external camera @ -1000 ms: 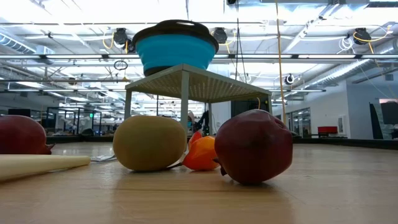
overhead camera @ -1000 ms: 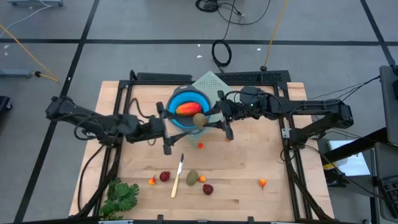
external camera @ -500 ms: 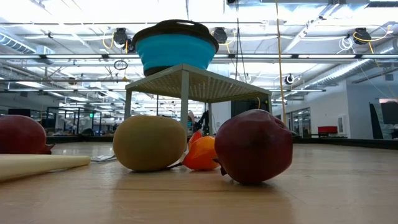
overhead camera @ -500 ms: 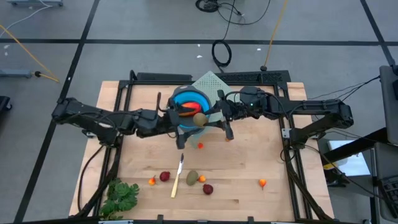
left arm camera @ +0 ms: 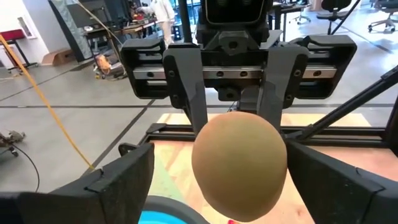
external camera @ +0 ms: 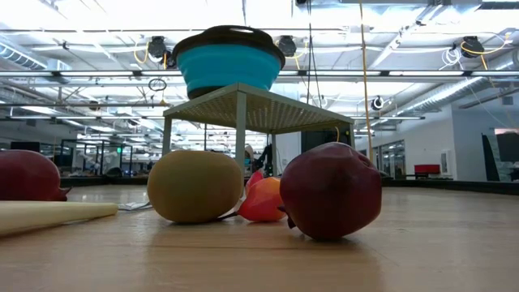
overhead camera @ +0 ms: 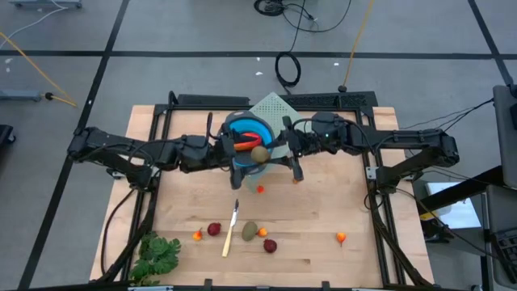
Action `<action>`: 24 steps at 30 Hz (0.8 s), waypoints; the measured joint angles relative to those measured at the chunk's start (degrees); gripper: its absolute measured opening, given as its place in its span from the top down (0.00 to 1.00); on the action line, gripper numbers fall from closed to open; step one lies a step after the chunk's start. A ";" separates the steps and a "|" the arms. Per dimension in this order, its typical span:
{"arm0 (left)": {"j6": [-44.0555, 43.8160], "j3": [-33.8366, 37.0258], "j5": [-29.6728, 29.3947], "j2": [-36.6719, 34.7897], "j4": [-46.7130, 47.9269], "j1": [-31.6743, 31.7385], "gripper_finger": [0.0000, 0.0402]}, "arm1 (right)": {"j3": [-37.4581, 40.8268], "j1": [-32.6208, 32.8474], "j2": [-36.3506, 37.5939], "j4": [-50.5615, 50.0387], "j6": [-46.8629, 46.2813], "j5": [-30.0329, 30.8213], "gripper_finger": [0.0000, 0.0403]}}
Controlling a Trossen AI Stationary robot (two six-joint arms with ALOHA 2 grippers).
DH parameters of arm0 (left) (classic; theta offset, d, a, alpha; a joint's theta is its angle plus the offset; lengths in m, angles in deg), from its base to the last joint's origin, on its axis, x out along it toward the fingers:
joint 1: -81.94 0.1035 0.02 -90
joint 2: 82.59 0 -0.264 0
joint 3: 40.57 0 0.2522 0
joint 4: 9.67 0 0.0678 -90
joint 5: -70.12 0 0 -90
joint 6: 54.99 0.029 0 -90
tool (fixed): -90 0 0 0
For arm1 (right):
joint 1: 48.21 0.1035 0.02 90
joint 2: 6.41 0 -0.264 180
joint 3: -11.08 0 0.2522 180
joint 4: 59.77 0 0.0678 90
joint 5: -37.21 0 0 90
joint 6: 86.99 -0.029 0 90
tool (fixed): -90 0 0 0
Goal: Pick & Place Fruit
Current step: Put the kiwi into the blue strainer bowl
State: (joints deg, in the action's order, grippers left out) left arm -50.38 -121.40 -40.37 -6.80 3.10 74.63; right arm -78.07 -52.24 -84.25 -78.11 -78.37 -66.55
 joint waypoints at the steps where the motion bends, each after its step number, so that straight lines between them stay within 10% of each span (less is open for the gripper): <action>1: 0.00 0.00 0.00 0.00 0.00 0.11 0.14 | 0.00 -0.02 0.00 0.00 0.00 0.03 0.59; 24: 3.60 0.11 4.03 0.00 -2.25 0.93 0.41 | 0.00 -0.02 0.02 -0.09 0.00 0.24 0.59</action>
State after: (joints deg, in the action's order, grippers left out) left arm -46.79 -121.29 -36.34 -6.80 0.85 75.57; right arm -78.07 -52.27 -84.23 -78.19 -78.37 -66.31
